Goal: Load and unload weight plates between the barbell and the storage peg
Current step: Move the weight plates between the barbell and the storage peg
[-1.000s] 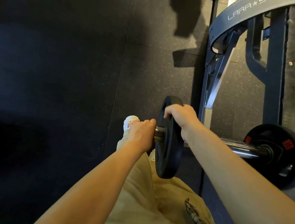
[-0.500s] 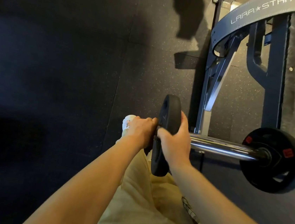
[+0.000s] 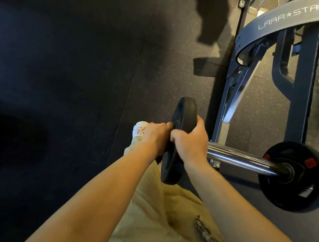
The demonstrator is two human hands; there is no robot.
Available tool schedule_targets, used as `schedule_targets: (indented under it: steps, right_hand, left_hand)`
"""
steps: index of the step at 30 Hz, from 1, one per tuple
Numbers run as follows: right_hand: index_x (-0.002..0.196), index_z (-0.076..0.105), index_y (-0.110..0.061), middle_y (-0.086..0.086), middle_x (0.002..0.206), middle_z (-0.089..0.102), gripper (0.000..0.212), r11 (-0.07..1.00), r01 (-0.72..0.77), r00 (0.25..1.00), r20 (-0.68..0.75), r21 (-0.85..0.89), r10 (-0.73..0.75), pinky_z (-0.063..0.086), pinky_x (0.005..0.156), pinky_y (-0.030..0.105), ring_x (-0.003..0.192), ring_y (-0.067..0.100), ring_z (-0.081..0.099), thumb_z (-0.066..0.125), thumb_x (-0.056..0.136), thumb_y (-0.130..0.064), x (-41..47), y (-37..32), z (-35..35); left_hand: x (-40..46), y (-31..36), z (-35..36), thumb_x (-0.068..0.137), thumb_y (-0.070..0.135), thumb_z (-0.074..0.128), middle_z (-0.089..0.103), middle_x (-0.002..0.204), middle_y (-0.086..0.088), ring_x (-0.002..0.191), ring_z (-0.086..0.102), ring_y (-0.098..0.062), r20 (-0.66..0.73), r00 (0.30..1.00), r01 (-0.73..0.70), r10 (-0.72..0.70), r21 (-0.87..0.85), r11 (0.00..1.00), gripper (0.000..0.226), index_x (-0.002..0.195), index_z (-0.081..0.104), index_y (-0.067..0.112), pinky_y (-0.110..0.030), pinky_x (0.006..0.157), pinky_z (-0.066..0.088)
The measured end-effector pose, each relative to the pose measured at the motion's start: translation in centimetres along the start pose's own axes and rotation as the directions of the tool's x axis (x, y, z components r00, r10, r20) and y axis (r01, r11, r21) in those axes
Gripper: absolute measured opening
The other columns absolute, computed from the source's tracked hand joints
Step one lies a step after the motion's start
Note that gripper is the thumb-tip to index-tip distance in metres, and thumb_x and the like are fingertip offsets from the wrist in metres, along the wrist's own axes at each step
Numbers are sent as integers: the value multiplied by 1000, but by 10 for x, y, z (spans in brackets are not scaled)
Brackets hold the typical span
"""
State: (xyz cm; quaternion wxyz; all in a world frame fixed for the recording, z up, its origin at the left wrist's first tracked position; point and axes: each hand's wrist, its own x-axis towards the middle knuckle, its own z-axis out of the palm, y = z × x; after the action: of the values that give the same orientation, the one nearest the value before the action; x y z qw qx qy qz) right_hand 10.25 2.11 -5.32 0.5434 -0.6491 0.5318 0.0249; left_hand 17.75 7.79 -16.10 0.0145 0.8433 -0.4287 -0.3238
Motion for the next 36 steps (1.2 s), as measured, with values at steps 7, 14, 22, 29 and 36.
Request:
schedule_targets:
  steps: [7, 14, 22, 29, 36]
  right_hand:
    - [106, 53, -9, 15, 103, 53, 35, 930, -365, 909, 200, -47, 367, 42, 61, 34, 86, 27, 52, 66, 74, -14, 58, -48, -15]
    - [114, 47, -10, 15, 96, 52, 39, 905, -322, 895, 223, -278, 386, 42, 57, 33, 81, 26, 53, 61, 82, -27, 78, -56, -16]
    - [109, 46, -11, 10, 92, 47, 31, 938, -265, 924, 219, -225, 314, 43, 79, 35, 94, 26, 51, 60, 85, -25, 75, -48, -19]
    - [126, 47, -10, 15, 112, 54, 56, 961, -235, 961, 113, -143, 252, 50, 89, 42, 100, 29, 55, 64, 75, -25, 63, -33, -10]
    - [142, 33, -21, -8, 105, 51, 71, 998, 58, 995, 87, -36, -55, 44, 68, 19, 91, 8, 53, 69, 80, -13, 18, -4, -7]
  left_hand:
    - [-2, -1, 5, 84, 26, 68, 65, 103, -1, 95, 64, -27, -44, 999, -2, 2, 6, 1000, 39, 117, 48, 18, -39, 85, 52]
    - [-6, 0, 0, 85, 24, 69, 64, 110, -3, 99, 64, -26, -58, 998, -35, 33, -34, 999, 43, 122, 47, 17, -33, 82, 46]
    - [-53, -7, 30, 97, 39, 53, 57, 106, -6, 101, 61, -26, 600, 678, 675, -424, -737, 36, 52, 141, 38, 17, -43, 89, 54]
    - [-56, 25, 50, 93, 63, 41, 61, 122, -18, 111, 59, -34, 793, 607, 614, 54, -426, -665, 63, 119, 54, 6, -40, 94, 47]
    - [-27, 15, 71, 95, 59, 42, 63, 113, -15, 114, 58, -31, 727, 675, 540, -127, -604, -586, 57, 123, 56, 12, -43, 101, 45]
